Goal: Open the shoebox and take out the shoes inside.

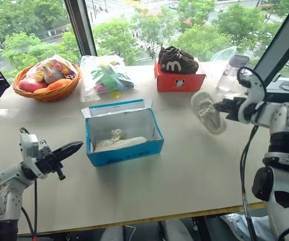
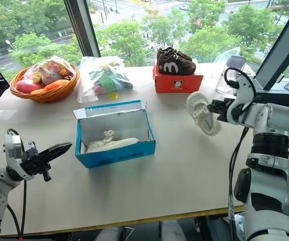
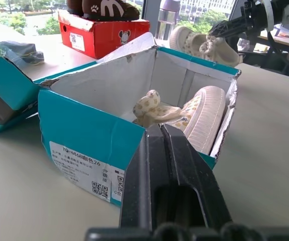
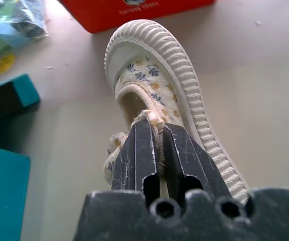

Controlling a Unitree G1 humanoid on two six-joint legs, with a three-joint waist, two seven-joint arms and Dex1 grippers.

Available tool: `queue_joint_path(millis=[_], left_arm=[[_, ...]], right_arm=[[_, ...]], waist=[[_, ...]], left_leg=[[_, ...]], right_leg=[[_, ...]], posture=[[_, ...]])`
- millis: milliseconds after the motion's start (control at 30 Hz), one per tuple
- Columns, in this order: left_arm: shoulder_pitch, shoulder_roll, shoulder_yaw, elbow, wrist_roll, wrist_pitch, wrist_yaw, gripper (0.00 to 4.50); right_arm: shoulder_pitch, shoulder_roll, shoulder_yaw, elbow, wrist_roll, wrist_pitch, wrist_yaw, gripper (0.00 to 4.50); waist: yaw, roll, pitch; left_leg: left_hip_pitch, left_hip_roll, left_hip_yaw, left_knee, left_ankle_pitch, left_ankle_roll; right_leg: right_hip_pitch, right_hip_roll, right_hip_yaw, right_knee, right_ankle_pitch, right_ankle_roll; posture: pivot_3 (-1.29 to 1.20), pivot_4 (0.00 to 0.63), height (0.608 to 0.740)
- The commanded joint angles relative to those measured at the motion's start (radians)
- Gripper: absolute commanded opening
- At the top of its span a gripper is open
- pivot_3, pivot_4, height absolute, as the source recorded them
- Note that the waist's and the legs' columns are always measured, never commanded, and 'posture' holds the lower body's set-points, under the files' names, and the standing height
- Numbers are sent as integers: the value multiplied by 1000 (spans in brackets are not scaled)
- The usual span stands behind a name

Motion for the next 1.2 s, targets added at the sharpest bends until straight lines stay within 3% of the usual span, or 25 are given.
queue_joint_path(millis=[33,533,567,600,833,967,1067,1200], left_arm=[[-1,11,18,-13,-4,-13,-5,0],[-9,7,12,-2,1,-20,-12,0],[-12,8,11,3,3,-22,-13,0],[-13,8,11,6,4,-22,-15,0],[-18,13,9,21,7,-24,-27,0],[-24,15,11,29,13,-22,-33,0],[-27,17,10,33,16,-22,-36,0],[-33,19,8,39,21,-24,-37,0]], right_arm=[[15,1,-32,12,21,4,-34,38],[24,-36,8,176,-45,-186,-154,38],[19,-39,-3,180,-43,-200,-167,846],[19,-45,3,175,-51,-217,-171,1018],[11,-86,142,22,-113,-304,-103,3399],[-1,-130,236,-111,-146,-346,-25,3399],[-25,-173,324,-283,-115,-317,115,3399],[-92,-161,428,-614,77,-143,328,3399]], waist=[[0,0,0],[5,0,0],[4,0,0],[2,0,0],[-4,0,0],[-2,0,0],[-2,1,1],[-6,2,1]], left_leg=[[0,0,0,0,0,0],[3,0,0,0,0,0],[3,0,0,0,0,0],[3,0,0,0,0,0],[3,0,1,0,0,0],[3,0,1,0,0,0],[3,0,1,0,0,0],[2,1,1,-1,0,0]], right_leg=[[0,0,0,0,0,0],[3,0,0,-1,0,0],[3,0,0,-1,0,0],[3,0,0,-1,0,0],[3,0,0,0,0,0],[2,0,1,0,0,0],[2,0,1,0,0,0],[1,0,1,0,0,0]], posture=[[0,150,740],[0,150,740],[0,150,740],[0,150,740],[0,150,740],[0,150,740],[0,150,740],[0,150,740]])
